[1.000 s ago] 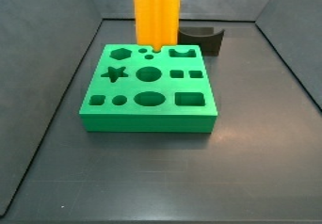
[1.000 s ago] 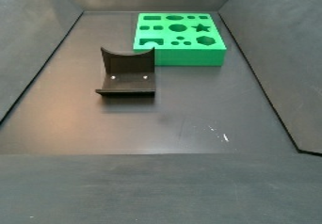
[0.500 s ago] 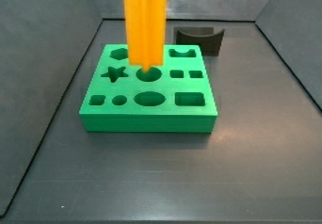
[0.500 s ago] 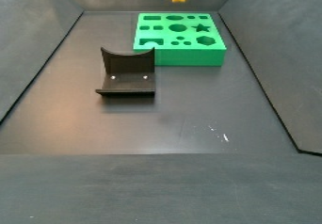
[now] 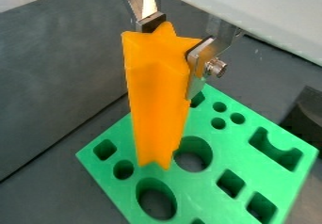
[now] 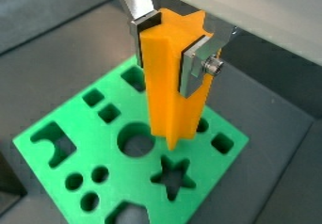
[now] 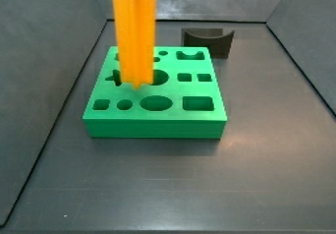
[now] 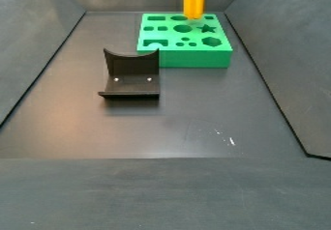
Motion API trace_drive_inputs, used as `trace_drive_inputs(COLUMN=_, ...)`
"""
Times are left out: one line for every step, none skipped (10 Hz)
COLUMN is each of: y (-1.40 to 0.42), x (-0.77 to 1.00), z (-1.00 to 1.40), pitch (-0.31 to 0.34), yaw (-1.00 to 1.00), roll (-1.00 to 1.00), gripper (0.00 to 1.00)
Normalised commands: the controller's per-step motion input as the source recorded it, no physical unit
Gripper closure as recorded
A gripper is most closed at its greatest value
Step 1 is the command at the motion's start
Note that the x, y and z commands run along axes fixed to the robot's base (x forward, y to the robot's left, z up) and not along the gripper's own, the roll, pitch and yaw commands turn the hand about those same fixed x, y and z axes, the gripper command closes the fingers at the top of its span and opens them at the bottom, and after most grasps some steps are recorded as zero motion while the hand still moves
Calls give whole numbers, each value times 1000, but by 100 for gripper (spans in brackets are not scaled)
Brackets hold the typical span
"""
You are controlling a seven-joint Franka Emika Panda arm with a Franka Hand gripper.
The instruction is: Insert the star object.
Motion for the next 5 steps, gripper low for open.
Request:
trace_drive_inputs(y=0, x=-40, z=-451, pitch=64, yaw=-31, roll=277, gripper=100)
trace_drive_inputs(y=0, x=0, z=-346, pitch=4, yaw=-100, roll=99, gripper=100)
trace_drive_inputs(y=6, x=-9, z=-274, pitch=0, yaw=-66, roll=47, gripper=100)
trace_drive_inputs(y=77, x=-66, z=-251, pitch=0, yaw=-43, roll=86, gripper=100)
trace_drive_inputs(y=177, x=-274, z=-249, pitch=0, yaw=-40, roll=157, gripper=100)
